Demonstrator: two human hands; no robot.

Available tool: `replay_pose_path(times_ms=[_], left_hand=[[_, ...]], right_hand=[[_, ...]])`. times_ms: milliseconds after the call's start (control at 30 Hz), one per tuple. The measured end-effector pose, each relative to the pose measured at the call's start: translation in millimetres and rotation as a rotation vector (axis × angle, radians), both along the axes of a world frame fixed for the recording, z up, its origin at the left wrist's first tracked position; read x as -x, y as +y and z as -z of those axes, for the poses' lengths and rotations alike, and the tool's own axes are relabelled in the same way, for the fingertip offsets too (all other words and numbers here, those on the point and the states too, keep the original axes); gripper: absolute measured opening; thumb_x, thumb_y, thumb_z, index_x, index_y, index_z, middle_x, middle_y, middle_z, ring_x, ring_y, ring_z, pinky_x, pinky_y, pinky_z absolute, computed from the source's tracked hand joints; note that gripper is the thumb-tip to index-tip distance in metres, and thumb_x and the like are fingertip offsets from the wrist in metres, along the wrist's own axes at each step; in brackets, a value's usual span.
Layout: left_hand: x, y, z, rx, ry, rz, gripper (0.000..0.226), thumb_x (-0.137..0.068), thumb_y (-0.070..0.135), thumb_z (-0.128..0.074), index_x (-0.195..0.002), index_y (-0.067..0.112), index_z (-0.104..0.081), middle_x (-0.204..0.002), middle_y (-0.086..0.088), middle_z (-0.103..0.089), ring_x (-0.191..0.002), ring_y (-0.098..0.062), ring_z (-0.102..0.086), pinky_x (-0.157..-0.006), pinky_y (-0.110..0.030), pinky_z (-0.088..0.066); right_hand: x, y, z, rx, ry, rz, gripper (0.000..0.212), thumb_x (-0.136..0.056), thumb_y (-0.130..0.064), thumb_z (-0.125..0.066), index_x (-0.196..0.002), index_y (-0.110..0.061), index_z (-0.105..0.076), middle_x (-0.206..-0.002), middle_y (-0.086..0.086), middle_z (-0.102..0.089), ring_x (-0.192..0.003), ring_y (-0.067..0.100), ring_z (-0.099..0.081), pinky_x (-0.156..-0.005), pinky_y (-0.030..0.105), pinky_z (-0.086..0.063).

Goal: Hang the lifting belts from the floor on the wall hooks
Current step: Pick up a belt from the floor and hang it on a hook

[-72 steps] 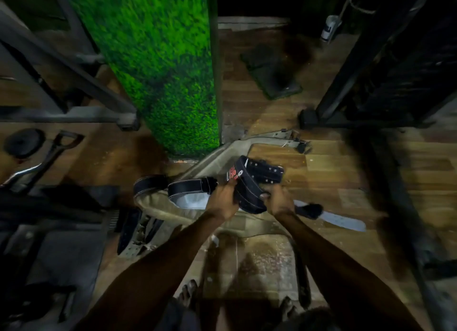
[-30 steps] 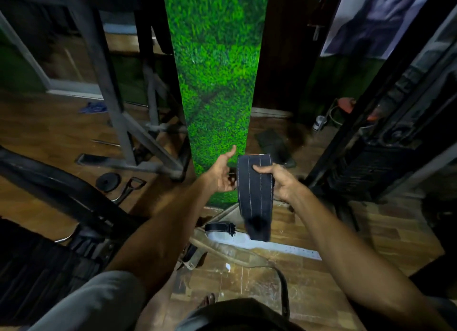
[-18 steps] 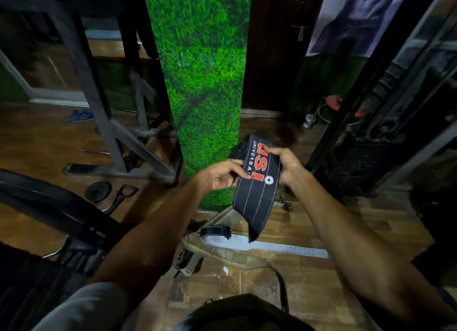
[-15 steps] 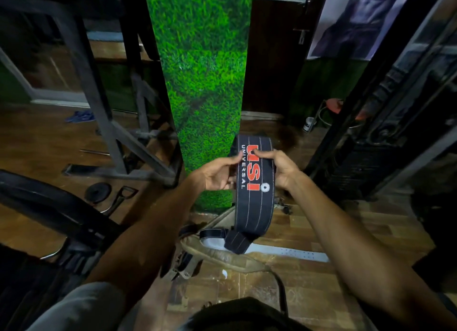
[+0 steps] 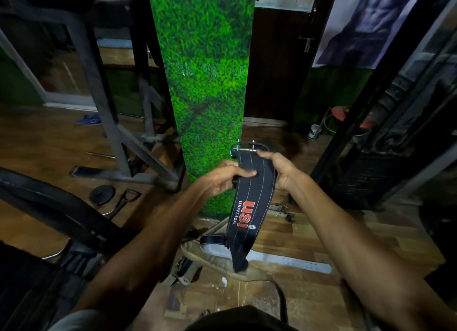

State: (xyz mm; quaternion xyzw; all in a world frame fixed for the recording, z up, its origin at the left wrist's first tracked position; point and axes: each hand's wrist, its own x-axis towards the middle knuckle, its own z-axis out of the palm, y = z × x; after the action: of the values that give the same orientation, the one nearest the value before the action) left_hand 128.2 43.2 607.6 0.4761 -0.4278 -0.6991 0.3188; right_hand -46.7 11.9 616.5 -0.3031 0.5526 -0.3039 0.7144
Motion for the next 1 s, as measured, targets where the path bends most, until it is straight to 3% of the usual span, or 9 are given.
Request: replay_pose_path(times_ms=[100, 167, 300, 500, 600, 667, 767, 900, 1000], left_hand=[[-8.3, -9.0, -3.4, -0.138, 0.018, -0.154, 0.068, -0.085, 0.063, -0.068, -0.124, 0.007, -0.066, -0.117, -0.008, -0.074, -0.103, -0.020, -0.068, -0.091, -0.037, -0.058], [-13.1, -20.1, -7.8, -0.201, 0.052, -0.269, 0.086, -0.077, 0.074, -0.068, -0.126, 0.005, -0.061, -0.119, -0.009, -0.070, -0.104, -0.021, -0.064, -0.099, -0.041, -0.054], [-4.7, -27.7, -23.9, -0.163, 0.073, -0.335, 0.064, -0.085, 0.053, -0.073, -0.130, 0.010, -0.060, -0.128, -0.013, -0.067, -0.116, -0.028, -0.065, -0.082, -0.043, -0.057], [2.3, -27.5, -13.0, -0.049, 0.187, -0.410, 0.102, -0.062, 0.026, -0.092, -0.150, 0.016, -0.041, -0.146, -0.009, -0.057, -0.141, -0.031, -0.046, -0.119, -0.054, -0.032], [3.6, -23.0, -10.4, 0.025, 0.196, -0.357, 0.096, -0.053, 0.024, -0.093, -0.141, 0.017, -0.057, -0.141, -0.004, -0.063, -0.136, -0.025, -0.052, -0.121, -0.056, -0.025], [6.7, -16.2, -19.3, 0.053, 0.192, -0.325, 0.088, -0.060, 0.018, -0.091, -0.141, 0.017, -0.057, -0.141, -0.006, -0.063, -0.130, -0.020, -0.058, -0.118, -0.050, -0.034], [9.7, -13.2, -33.1, 0.081, 0.218, -0.312, 0.069, -0.082, 0.002, -0.077, -0.145, 0.012, -0.052, -0.135, -0.009, -0.066, -0.107, -0.012, -0.069, -0.090, -0.033, -0.057], [14.7, -12.7, -53.1, 0.148, 0.182, -0.274, 0.072, -0.082, 0.020, -0.078, -0.146, 0.006, -0.048, -0.137, -0.013, -0.064, -0.126, -0.026, -0.061, -0.113, -0.052, -0.043], [25.2, -5.8, -84.3, 0.217, 0.219, -0.186, 0.046, -0.102, 0.045, -0.047, -0.129, 0.012, -0.063, -0.114, -0.004, -0.077, -0.104, -0.018, -0.073, -0.087, -0.035, -0.060]], right_hand=[[1.0, 5.5, 7.2, 0.071, -0.036, 0.004, 0.038, -0.087, -0.024, -0.074, -0.118, -0.003, -0.071, -0.102, 0.016, -0.078, -0.083, 0.026, -0.077, -0.078, 0.039, -0.062], [4.9, 14.1, 12.0, 0.101, -0.066, -0.005, 0.052, -0.078, -0.019, -0.081, -0.125, 0.000, -0.069, -0.113, 0.020, -0.075, -0.093, 0.028, -0.076, -0.081, 0.042, -0.062], [17.4, 27.6, 19.1, 0.176, -0.046, -0.058, 0.053, -0.077, -0.011, -0.080, -0.126, 0.003, -0.066, -0.119, 0.020, -0.073, -0.104, 0.030, -0.073, -0.093, 0.046, -0.058], [26.8, 28.3, -3.9, 0.250, 0.002, 0.026, 0.058, -0.089, -0.058, -0.064, -0.131, -0.018, -0.066, -0.125, 0.008, -0.072, -0.117, 0.024, -0.066, -0.100, 0.045, -0.050], [22.3, 22.8, -27.4, 0.314, -0.017, 0.107, 0.065, -0.089, -0.069, -0.054, -0.136, -0.024, -0.061, -0.130, 0.003, -0.069, -0.121, 0.022, -0.063, -0.099, 0.042, -0.048], [17.4, 18.2, -44.4, 0.409, -0.068, 0.121, 0.061, -0.096, -0.066, -0.044, -0.134, -0.021, -0.063, -0.125, 0.003, -0.073, -0.117, 0.022, -0.068, -0.091, 0.039, -0.054], [16.7, 12.7, -62.4, 0.471, -0.167, 0.144, 0.071, -0.098, -0.069, -0.035, -0.137, -0.015, -0.061, -0.123, 0.007, -0.074, -0.116, 0.024, -0.070, -0.092, 0.043, -0.057], [12.8, 6.9, -71.1, 0.531, -0.140, 0.116, 0.064, -0.100, -0.064, -0.038, -0.129, -0.014, -0.066, -0.120, 0.009, -0.075, -0.112, 0.024, -0.072, -0.095, 0.041, -0.058], [3.2, 2.6, -70.1, 0.539, -0.126, 0.204, 0.058, -0.092, -0.054, -0.065, -0.128, -0.009, -0.067, -0.117, 0.014, -0.075, -0.108, 0.029, -0.073, -0.102, 0.051, -0.054]])
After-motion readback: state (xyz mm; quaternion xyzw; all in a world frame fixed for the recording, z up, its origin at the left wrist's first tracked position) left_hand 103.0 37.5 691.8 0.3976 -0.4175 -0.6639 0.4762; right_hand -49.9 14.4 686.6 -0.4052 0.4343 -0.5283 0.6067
